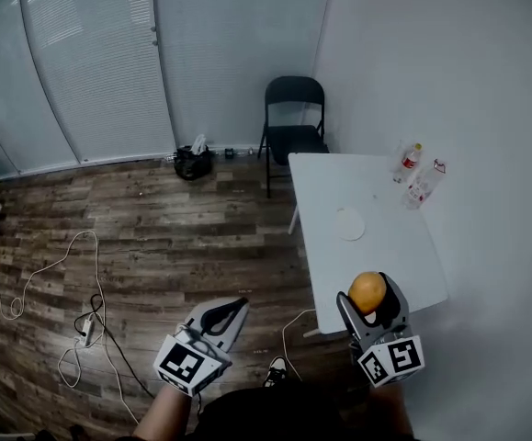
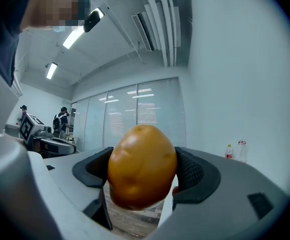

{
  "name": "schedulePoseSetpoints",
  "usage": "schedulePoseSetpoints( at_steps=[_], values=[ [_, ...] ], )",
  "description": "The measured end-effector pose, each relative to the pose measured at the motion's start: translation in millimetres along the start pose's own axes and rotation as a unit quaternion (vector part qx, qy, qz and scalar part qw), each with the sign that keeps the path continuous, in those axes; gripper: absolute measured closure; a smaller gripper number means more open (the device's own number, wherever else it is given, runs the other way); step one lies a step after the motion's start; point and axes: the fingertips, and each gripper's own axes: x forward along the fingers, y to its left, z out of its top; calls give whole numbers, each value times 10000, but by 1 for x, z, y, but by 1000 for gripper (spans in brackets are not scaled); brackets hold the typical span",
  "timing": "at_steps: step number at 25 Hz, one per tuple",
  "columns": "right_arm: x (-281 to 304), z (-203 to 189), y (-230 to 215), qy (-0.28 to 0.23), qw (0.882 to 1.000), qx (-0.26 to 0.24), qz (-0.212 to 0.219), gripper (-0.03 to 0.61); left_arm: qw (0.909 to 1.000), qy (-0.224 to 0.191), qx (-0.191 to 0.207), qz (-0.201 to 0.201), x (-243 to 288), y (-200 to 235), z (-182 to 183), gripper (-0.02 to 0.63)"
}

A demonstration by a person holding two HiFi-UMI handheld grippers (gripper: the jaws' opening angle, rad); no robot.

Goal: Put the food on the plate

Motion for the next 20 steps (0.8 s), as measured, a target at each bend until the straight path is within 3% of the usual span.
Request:
schedulePoseSetpoints(
  at_steps=[12,20],
  values=[
    [41,-35,-167,-7,9987,360,-357,183,9987,429,130,-259,169,-3,4,594],
    [72,-50,-216,-49,9981,457,-401,183,9971,617,118,-421,225,10,2,594]
  ],
)
